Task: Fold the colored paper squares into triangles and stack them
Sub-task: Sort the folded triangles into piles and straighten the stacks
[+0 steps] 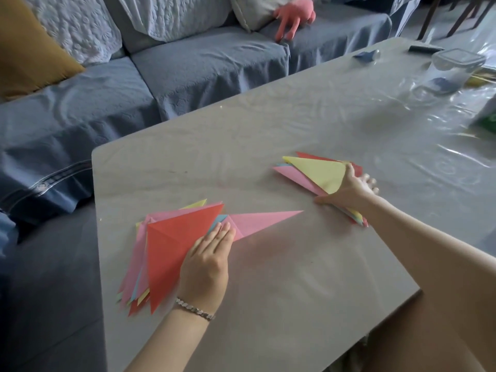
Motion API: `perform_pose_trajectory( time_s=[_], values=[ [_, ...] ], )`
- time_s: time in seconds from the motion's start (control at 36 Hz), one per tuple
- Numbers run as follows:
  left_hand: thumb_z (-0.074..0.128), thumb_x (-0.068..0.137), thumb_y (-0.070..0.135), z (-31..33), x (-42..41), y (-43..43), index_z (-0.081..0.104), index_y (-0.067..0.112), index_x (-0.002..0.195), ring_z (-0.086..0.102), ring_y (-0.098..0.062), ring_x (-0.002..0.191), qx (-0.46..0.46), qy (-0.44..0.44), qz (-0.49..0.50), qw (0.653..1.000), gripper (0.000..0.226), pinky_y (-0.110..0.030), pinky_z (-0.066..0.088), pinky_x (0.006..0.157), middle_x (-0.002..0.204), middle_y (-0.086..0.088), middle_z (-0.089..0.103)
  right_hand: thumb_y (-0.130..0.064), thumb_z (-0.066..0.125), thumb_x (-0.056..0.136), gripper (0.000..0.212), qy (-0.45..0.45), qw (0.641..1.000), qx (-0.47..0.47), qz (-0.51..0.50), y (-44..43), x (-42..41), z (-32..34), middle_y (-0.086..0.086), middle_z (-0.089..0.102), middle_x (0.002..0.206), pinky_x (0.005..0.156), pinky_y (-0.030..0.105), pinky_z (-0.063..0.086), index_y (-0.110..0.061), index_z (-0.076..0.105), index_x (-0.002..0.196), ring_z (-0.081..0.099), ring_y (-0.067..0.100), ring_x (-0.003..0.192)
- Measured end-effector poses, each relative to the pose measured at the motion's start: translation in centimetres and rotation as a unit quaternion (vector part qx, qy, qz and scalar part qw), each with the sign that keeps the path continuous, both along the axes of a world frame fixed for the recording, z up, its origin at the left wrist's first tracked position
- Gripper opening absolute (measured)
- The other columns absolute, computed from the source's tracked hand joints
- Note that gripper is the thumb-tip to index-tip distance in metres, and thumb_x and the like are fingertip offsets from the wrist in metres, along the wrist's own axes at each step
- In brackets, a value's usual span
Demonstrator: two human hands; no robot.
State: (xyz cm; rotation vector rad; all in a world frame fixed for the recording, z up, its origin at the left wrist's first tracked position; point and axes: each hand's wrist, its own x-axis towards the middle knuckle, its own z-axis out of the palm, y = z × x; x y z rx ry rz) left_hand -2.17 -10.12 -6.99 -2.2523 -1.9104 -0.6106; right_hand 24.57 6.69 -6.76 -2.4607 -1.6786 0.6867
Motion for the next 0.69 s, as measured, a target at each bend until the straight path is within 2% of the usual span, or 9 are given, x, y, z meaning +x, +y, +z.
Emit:
perform_pose_trajectory(
  time_s=[0.14,0.25,0.33,0.39,0.44,0.5,0.58,0.64,0.69],
  values=[
    [0.031,0.076,-0.001,-0.2,0.2,0.2,0.066,0.002,0.107,0.064,-0.025,0.102,0.025,-0.002,-0.011,1.000,0.047,-0.027,0.035,0.090,0.112,-0.010,0.066,-0.052,0.080,0.056,0.104,0.058,0.997,0.050,0.016,0.1,0.1,-1.0,0.010,0.030,0.134,0.107,0.040,0.026,-0.023,0.025,0.140,0.026,0.033,0.126],
    [0.033,0.076,-0.002,-0.2,0.5,0.5,0.067,0.000,0.105,0.064,-0.027,0.101,0.046,0.002,-0.027,0.999,0.044,-0.027,0.035,0.092,0.111,-0.012,0.066,-0.051,0.077,0.063,0.085,0.056,0.996,0.056,0.032,-0.1,0.3,-1.2,0.009,0.035,0.134,0.106,0.037,0.028,-0.027,0.039,0.136,0.029,0.030,0.126],
    [0.033,0.077,-0.002,-0.3,0.8,0.5,0.066,0.001,0.107,0.064,-0.027,0.102,0.050,0.012,-0.046,0.998,0.045,-0.027,0.033,0.096,0.112,-0.011,0.066,-0.045,0.076,0.069,0.077,0.080,0.994,0.063,0.042,-0.5,0.4,-1.1,0.009,0.034,0.136,0.104,0.037,0.030,-0.026,0.042,0.135,0.028,0.029,0.128],
    [0.031,0.080,-0.002,-0.5,1.0,0.5,0.065,0.002,0.110,0.062,-0.027,0.106,0.056,0.019,-0.061,0.996,0.046,-0.029,0.032,0.098,0.115,-0.011,0.064,-0.040,0.075,0.073,0.069,0.146,0.982,0.113,0.037,-1.2,0.3,-0.6,0.008,0.033,0.136,0.105,0.035,0.029,-0.023,0.044,0.132,0.028,0.026,0.130],
    [0.024,0.089,-0.003,-0.6,1.1,0.5,0.061,0.003,0.114,0.060,-0.028,0.109,0.078,0.023,-0.088,0.993,0.046,-0.034,0.037,0.096,0.118,-0.011,0.063,-0.030,0.070,0.080,0.049,0.203,0.955,0.214,0.034,-2.1,0.0,0.3,0.008,0.040,0.132,0.103,0.026,0.028,-0.017,0.053,0.124,0.034,0.024,0.128],
    [0.014,0.095,0.002,-0.9,1.3,0.8,0.054,0.006,0.118,0.057,-0.027,0.113,0.096,0.039,-0.121,0.987,0.047,-0.038,0.038,0.095,0.121,-0.010,0.061,-0.020,0.064,0.085,0.028,0.209,0.925,0.312,0.051,-3.7,-0.5,1.2,0.007,0.049,0.125,0.096,0.017,0.028,-0.011,0.062,0.112,0.043,0.021,0.122],
    [0.016,0.095,0.000,-2.3,1.7,1.1,0.049,0.010,0.118,0.056,-0.025,0.114,0.088,0.072,-0.154,0.982,0.042,-0.039,0.037,0.096,0.122,-0.006,0.061,-0.017,0.059,0.082,0.021,0.195,0.888,0.384,0.161,-7.0,-1.7,1.4,0.006,0.061,0.110,0.094,0.021,0.036,-0.007,0.068,0.097,0.054,0.018,0.108],
    [0.028,0.087,-0.001,-3.7,1.8,1.0,0.049,0.014,0.114,0.060,-0.022,0.110,0.058,0.082,-0.155,0.983,0.037,-0.036,0.036,0.095,0.117,-0.003,0.065,-0.021,0.056,0.084,0.024,0.184,0.881,0.344,0.267,-9.4,-2.5,0.3,0.004,0.062,0.112,0.097,0.024,0.040,-0.008,0.069,0.099,0.057,0.019,0.109],
    [0.034,0.075,0.003,-4.5,1.7,0.8,0.049,0.017,0.112,0.064,-0.020,0.104,0.011,0.078,-0.142,0.987,0.042,-0.032,0.036,0.092,0.111,-0.001,0.068,-0.031,0.048,0.087,0.034,0.153,0.877,0.280,0.360,-11.5,-3.4,-1.1,0.006,0.062,0.120,0.100,0.033,0.040,-0.010,0.068,0.106,0.056,0.022,0.116]
  ],
)
